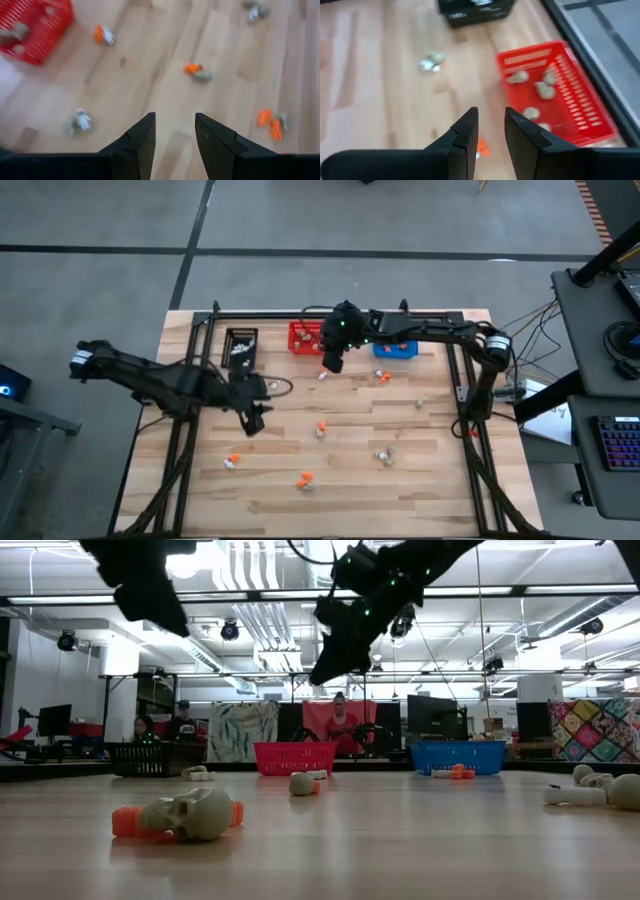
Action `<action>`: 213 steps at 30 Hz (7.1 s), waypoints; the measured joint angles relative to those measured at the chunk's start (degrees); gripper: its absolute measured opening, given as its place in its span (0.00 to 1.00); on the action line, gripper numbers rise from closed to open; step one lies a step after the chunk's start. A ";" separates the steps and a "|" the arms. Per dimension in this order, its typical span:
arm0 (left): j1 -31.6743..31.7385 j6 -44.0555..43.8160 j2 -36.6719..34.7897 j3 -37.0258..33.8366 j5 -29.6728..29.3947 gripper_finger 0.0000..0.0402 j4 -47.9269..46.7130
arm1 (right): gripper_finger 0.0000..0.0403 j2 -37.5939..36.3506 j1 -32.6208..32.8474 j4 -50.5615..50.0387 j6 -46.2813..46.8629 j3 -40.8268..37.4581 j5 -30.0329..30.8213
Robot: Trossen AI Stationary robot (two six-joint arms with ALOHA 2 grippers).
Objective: Sort Halloween decoration
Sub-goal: Put the orange skeleton toy into the blue bin
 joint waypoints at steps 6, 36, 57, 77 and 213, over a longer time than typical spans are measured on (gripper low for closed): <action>-5.50 -5.13 2.74 0.00 1.04 0.30 -4.73 | 0.21 -1.29 5.21 -4.18 0.51 -0.09 0.00; -19.55 -30.09 25.61 0.02 15.63 0.46 -12.92 | 0.20 -1.53 18.31 -14.57 5.22 -0.14 0.17; -22.01 -36.52 26.73 0.02 16.31 0.46 -12.83 | 0.20 -1.53 18.31 -14.04 6.01 -0.14 0.11; -23.31 -41.64 26.73 -5.50 17.93 0.42 -6.92 | 0.20 -1.53 18.57 -14.06 6.78 -0.14 0.05; -10.07 24.13 7.21 -13.64 -22.38 0.03 70.46 | 0.15 -8.15 24.91 50.37 -10.93 -20.68 3.10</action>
